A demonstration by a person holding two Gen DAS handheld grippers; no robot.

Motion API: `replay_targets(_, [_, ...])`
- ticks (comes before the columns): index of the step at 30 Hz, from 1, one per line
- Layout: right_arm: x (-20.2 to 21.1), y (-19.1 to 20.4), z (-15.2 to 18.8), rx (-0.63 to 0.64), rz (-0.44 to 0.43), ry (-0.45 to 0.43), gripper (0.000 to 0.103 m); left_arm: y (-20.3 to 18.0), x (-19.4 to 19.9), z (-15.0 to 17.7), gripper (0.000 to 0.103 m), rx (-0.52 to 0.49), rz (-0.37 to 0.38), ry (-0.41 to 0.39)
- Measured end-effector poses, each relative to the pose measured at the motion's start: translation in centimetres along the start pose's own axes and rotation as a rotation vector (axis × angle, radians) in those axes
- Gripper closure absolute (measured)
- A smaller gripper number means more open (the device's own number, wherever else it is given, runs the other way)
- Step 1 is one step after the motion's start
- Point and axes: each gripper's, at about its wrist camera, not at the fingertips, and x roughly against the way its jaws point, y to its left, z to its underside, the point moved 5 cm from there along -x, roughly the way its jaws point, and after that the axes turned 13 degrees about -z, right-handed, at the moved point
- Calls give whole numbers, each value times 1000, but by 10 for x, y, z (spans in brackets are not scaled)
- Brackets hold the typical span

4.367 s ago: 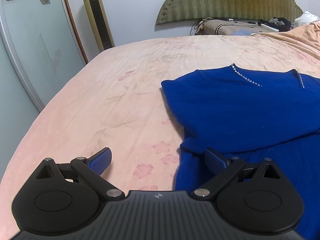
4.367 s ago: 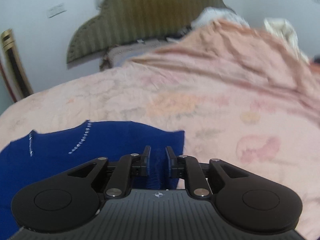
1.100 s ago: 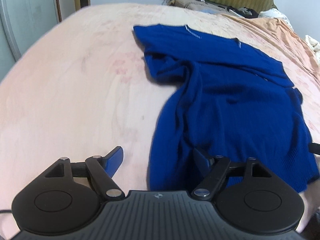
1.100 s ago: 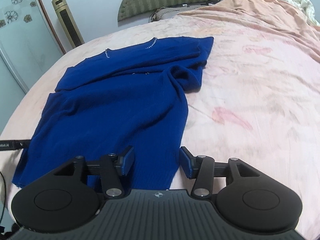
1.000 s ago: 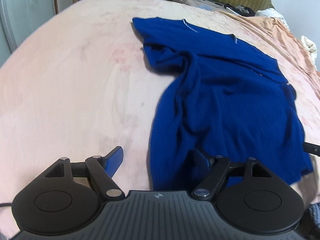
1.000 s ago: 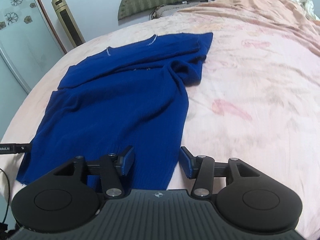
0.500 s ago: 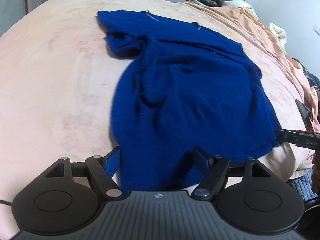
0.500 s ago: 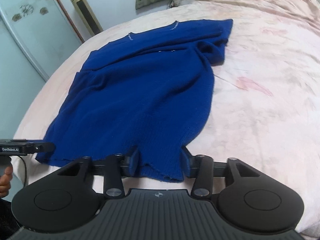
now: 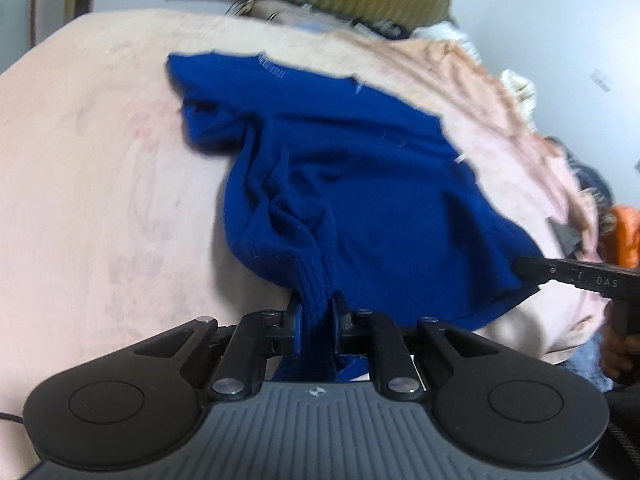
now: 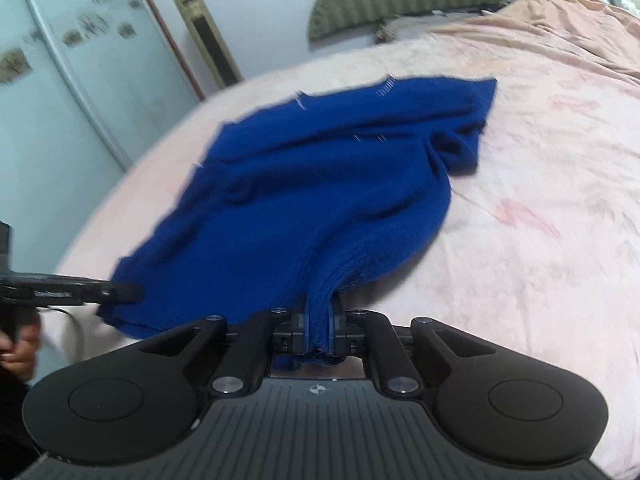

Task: Fold small clothes
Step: 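Grasp the hem with both grippers and lift it toward the collar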

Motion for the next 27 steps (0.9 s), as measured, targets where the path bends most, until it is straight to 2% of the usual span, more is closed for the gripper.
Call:
replay_targets(6, [38,19,-12,56,-113,-24,91,4,37,-10,90,-30,99,-49])
replay_targets(14, [58,39,-7,176,-202,37,91,6,54,-4,90,-91,117,-48])
replay_targets(17, [56,43,-5,214,-227,60,91,12,52,-4,90,-76,108,-42])
replay_targets(20, [51,34,-11,151,-239,38,91,18,41,-14,90,-26,80,-29])
replay_targets(22, [44,26,-17,109,-209,24,91,18,36,-23,89,-12,68,-31])
replay_targets(27, [26,9,-33,-1,-164,-23,91,1,27,-52,89,-51,0,-78])
